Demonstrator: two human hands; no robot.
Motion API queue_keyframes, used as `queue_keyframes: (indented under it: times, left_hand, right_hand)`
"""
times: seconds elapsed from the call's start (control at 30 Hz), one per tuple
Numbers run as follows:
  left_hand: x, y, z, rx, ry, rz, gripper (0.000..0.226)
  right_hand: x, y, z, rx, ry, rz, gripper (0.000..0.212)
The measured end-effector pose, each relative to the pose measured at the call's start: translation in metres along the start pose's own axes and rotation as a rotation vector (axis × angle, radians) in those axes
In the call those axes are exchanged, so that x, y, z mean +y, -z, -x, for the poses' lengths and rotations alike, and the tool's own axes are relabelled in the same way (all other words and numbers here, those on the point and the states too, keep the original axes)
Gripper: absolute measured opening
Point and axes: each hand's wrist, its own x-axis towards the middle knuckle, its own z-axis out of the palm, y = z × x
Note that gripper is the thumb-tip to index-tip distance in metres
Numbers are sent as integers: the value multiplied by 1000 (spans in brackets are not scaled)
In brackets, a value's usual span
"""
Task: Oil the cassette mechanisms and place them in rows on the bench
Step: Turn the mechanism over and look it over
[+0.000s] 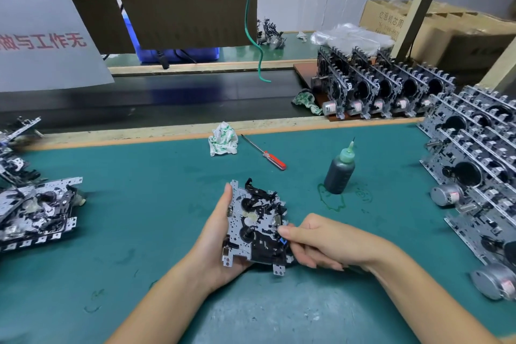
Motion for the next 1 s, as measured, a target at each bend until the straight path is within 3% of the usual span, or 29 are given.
queue_keyframes:
  times: [0.63, 0.8, 1.0]
  left_hand:
    - [-1, -5, 2, 23, -10, -3, 71]
    - [-2, -3, 3, -21, 6, 44, 74]
    - [3, -2, 13, -148, 18, 252, 99]
  right_hand:
    - [-2, 6, 2, -50, 11, 140, 62]
    - [4, -2, 7, 99, 86, -4, 62]
    - [7, 14, 10, 288, 167, -368, 40]
